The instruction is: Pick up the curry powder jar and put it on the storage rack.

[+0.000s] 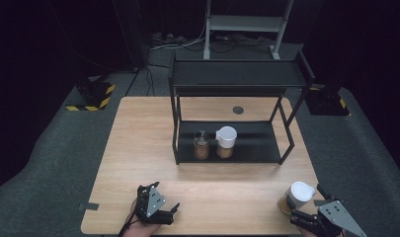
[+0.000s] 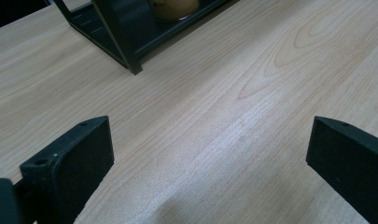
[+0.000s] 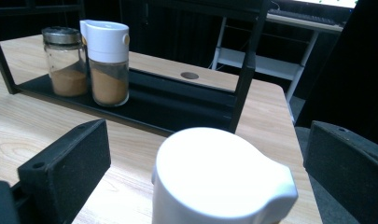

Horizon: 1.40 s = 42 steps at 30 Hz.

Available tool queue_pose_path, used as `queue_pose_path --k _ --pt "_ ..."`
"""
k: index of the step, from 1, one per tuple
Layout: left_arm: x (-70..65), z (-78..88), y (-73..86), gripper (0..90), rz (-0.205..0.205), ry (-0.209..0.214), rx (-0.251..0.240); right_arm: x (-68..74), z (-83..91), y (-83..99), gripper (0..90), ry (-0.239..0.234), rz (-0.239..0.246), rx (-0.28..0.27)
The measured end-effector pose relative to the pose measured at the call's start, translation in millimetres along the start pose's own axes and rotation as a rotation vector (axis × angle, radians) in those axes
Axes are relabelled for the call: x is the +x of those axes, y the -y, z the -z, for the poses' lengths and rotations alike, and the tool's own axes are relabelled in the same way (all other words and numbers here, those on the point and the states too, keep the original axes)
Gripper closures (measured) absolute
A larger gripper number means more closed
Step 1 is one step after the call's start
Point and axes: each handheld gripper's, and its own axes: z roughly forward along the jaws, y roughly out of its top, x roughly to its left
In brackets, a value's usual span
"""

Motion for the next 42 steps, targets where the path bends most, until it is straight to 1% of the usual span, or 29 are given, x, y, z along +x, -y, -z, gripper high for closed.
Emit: queue_pose_path --k 7,13,19,25,26,28,32,37,38,42 --pt "-0.1 0.0 -0.1 1.0 -0.002 0.000 0.001 -1.5 -0.5 5.7 0.0 0.012 -0.016 0.014" --pt "0.0 0.0 0.0 1.0 -0.003 0.001 0.000 -3.1 -2.6 11.6 0.0 0.006 -0.038 0.032" --pt "0.2 0.0 0.0 1.0 -0.004 0.003 0.000 -3.0 -4.5 16.7 0.0 0.004 -0.049 0.044" --pt "0.1 -0.1 0.0 1.0 -0.006 0.003 0.000 -4.4 -7.6 22.5 0.0 -0.001 -0.069 0.058" --pt "0.1 -0.1 0.0 1.0 -0.006 0.003 0.000 -5.6 -9.0 24.9 0.0 -0.003 -0.083 0.064" --pt "0.2 -0.2 -0.2 1.0 -0.006 0.004 0.001 -6.5 -10.1 26.8 0.0 -0.006 -0.089 0.069" --pt "0.0 -0.2 -0.2 1.0 -0.006 0.003 0.001 -8.0 -12.2 29.5 0.2 -0.010 -0.095 0.085" --pt "0.2 -0.4 -0.5 1.0 -0.006 0.004 0.003 -9.2 -13.4 33.0 0.6 -0.015 -0.104 0.089" --pt "0.2 -0.3 -0.4 1.0 -0.006 0.004 0.002 -9.8 -14.0 34.1 1.0 -0.022 -0.113 0.093" --pt "0.2 -0.2 -0.3 1.0 -0.008 0.005 0.001 -9.9 -15.1 36.3 3.8 -0.031 -0.115 0.103"
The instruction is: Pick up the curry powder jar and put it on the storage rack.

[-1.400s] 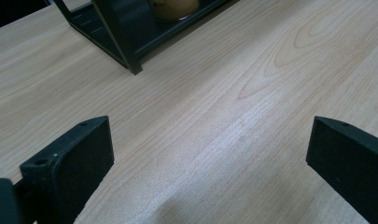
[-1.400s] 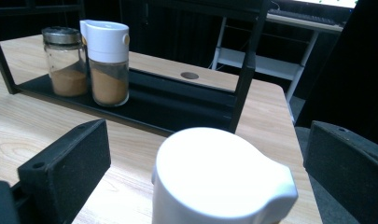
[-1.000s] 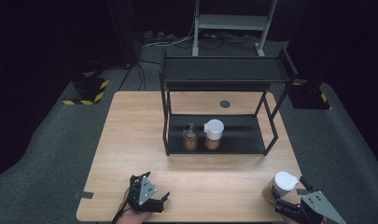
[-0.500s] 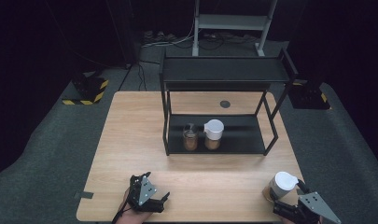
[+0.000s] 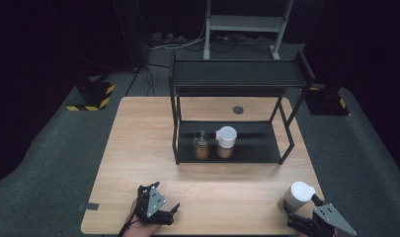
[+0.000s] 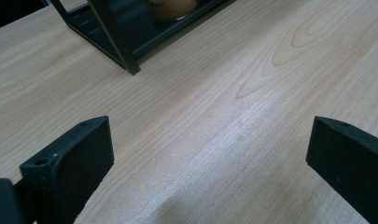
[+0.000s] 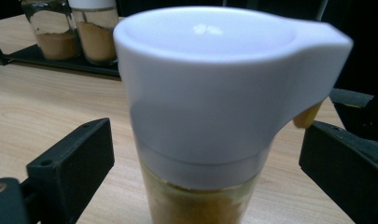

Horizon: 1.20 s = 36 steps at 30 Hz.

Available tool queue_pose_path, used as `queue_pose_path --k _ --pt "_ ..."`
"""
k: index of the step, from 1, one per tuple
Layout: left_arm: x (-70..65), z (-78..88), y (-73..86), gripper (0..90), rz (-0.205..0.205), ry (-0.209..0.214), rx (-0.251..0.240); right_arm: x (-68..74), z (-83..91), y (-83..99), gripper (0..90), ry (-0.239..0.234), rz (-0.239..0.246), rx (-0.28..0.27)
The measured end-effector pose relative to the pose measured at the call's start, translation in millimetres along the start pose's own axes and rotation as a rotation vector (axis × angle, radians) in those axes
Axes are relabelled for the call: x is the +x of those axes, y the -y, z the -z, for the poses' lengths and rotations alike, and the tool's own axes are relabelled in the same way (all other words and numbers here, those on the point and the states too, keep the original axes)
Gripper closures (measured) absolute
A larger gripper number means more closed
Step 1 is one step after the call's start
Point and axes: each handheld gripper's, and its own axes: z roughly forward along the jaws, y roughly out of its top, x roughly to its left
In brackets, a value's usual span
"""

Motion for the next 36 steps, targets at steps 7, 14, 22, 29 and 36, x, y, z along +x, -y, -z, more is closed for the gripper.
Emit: queue_pose_path --k 7,14,22,29,36 --pt "-0.6 -0.1 -0.4 1.0 -0.005 -0.002 0.003 -1.4 0.2 3.3 13.8 -0.011 -0.019 -0.007" --pt "-0.6 -0.3 -0.7 1.0 -0.003 -0.001 0.004 -5.5 0.7 3.8 21.6 -0.022 -0.027 -0.013" --pt "-0.7 -0.1 -0.3 1.0 -0.002 0.000 0.002 -3.6 -1.7 4.8 29.1 -0.026 -0.031 -0.024" --pt "-0.4 -0.2 -0.4 1.0 -0.003 0.000 0.003 -1.9 -1.7 6.1 29.9 -0.019 -0.018 -0.033" --pt "-0.1 0.0 -0.2 1.0 -0.003 0.001 0.001 -1.4 -2.4 5.1 30.1 -0.015 -0.024 -0.031"
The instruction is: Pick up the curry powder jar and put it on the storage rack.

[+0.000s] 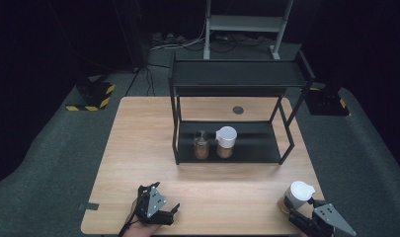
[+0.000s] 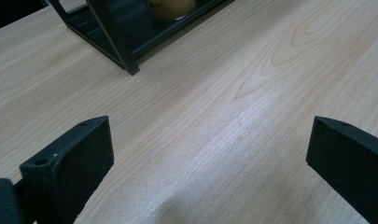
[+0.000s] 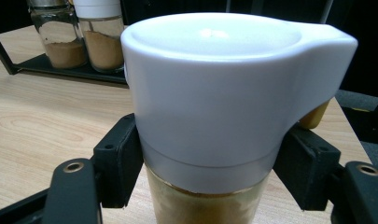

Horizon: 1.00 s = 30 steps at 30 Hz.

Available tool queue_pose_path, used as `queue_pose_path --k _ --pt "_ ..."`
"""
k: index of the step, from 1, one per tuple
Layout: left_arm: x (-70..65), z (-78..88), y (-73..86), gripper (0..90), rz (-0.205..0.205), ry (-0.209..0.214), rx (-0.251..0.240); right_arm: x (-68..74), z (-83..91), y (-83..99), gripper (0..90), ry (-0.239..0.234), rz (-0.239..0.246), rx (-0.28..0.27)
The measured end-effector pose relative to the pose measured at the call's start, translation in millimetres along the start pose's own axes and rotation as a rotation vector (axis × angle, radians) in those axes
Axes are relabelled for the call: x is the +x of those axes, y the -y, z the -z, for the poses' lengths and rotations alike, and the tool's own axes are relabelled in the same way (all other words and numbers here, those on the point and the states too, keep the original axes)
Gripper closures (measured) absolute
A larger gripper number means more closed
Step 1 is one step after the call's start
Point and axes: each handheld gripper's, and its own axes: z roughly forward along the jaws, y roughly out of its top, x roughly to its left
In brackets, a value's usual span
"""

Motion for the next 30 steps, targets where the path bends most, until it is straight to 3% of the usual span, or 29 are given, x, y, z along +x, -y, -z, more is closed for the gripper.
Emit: queue_pose_path --k 12,30 --pt "0.2 0.0 0.1 0.9 -0.002 0.002 0.000 1.8 -6.1 -4.0 30.2 0.003 0.011 -0.015" --pt "1.4 0.5 1.3 0.9 0.005 0.006 -0.007 9.8 -32.8 -18.3 30.2 -0.043 0.014 -0.028"
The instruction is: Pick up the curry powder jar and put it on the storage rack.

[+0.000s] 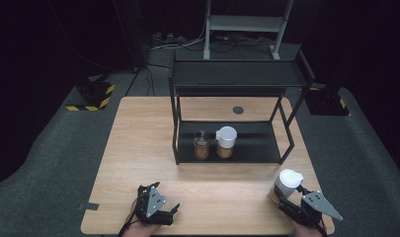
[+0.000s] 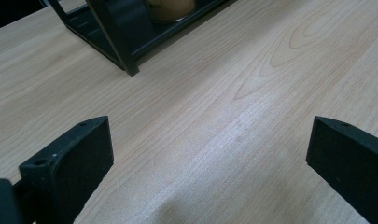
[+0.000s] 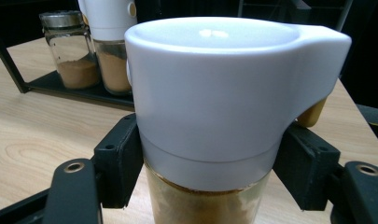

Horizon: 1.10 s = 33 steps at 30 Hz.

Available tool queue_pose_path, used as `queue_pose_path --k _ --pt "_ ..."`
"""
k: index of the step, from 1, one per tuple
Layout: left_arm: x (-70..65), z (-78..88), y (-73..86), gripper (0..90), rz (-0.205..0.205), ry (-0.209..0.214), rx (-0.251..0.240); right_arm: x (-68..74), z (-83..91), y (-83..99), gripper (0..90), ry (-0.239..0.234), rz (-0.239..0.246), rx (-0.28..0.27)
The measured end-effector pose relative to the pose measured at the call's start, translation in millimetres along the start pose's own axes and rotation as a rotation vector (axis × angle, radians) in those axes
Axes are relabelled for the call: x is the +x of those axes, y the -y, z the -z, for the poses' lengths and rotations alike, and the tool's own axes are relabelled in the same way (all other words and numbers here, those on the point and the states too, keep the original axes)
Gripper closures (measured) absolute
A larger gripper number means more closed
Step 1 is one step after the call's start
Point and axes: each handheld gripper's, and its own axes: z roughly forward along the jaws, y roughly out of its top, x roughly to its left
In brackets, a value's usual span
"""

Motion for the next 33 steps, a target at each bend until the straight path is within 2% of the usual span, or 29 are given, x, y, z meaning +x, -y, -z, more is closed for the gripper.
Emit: queue_pose_path --k 20,33 --pt "0.8 0.1 -0.1 0.8 -0.006 0.007 0.000 6.7 -31.7 -19.2 30.2 -0.034 -0.015 -0.015" --pt "0.9 0.4 0.7 0.5 -0.014 0.010 -0.004 10.6 -49.7 -34.2 30.2 -0.044 -0.002 -0.026"
